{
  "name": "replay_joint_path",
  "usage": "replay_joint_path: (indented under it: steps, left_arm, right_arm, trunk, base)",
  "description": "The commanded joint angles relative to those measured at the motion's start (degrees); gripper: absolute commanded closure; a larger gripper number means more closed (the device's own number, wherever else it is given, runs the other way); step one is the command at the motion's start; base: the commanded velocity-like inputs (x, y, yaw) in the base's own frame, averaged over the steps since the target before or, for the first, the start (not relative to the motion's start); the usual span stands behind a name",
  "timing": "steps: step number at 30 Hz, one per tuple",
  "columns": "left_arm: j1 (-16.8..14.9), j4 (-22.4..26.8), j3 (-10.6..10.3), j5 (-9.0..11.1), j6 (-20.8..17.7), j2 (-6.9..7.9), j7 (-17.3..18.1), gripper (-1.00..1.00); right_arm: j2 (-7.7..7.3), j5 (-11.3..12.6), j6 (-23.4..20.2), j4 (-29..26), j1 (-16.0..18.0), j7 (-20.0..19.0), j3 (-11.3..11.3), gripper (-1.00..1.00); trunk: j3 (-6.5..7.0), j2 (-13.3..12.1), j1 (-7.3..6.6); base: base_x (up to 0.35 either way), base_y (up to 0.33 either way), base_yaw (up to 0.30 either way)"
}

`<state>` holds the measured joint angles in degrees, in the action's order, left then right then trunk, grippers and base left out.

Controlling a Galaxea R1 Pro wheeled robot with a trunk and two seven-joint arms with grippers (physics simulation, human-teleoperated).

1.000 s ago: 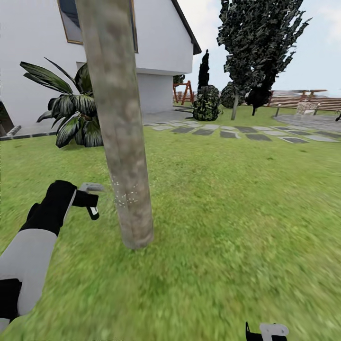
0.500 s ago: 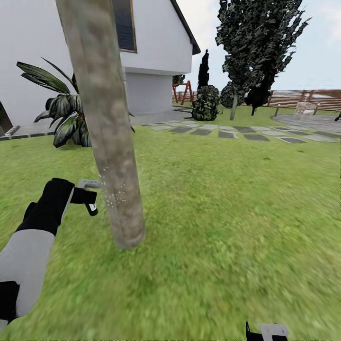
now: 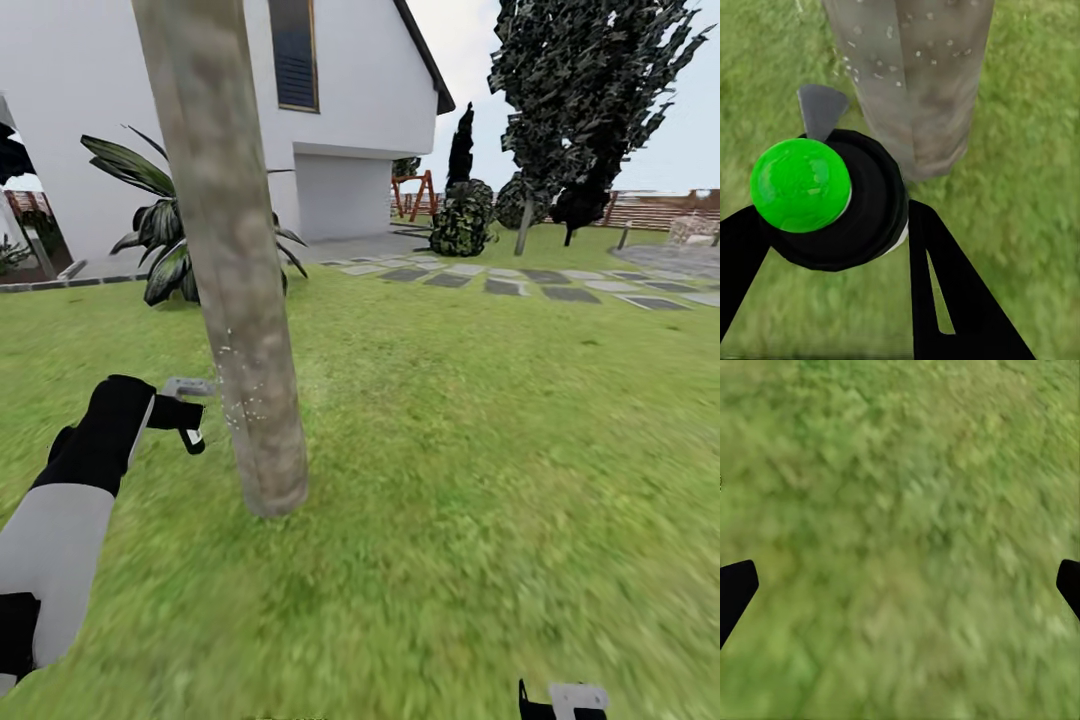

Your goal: In the garden, pick up the pesticide atomizer on the floor and spray pesticide onto both trees until each tree trunk is fully covered.

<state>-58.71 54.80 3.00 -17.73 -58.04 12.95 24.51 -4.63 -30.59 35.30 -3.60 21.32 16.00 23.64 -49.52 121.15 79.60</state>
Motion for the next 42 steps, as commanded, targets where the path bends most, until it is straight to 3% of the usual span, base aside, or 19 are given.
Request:
replay_joint_path:
  steps: [1,7,24,31,42]
  left_arm:
    - [0.01,0.06,0.01,-0.78,-0.09,-0.03,0.27,1.0]
    - [0.34,0.04,-0.1,-0.84,-0.06,-0.21,0.22,1.0]
    - [0.5,0.04,-0.19,-0.98,0.03,0.04,0.17,1.0]
    - [0.6,0.04,-0.19,-2.22,0.03,0.06,0.07,1.0]
    - [0.6,-0.05,-0.1,-2.38,0.03,0.15,0.01,1.0]
  right_arm:
    - [0.03,-0.61,0.12,0.08,0.04,0.34,0.27,-1.0]
    - [0.06,-0.61,0.12,0.08,0.04,0.34,0.27,-1.0]
    - [0.05,-0.61,0.12,0.08,0.04,0.34,0.27,-1.0]
    - [0.06,-0.61,0.12,0.08,0.04,0.34,0.27,-1.0]
    - [0.06,-0.61,0.12,0.08,0.04,0.34,0.27,-1.0]
  trunk:
    - [-0.06,0.03,-0.01]
    - [-0.06,0.03,-0.01]
    - [-0.06,0.03,-0.01]
    - [-0.06,0.03,-0.01]
    - [-0.06,0.03,-0.01]
  base:
    - [0.0,-0.275,0.278]
    - [0.0,-0.275,0.237]
    - [0.109,-0.24,0.015]
    - [0.005,-0.272,0.255]
    - [0.0,-0.274,0.265]
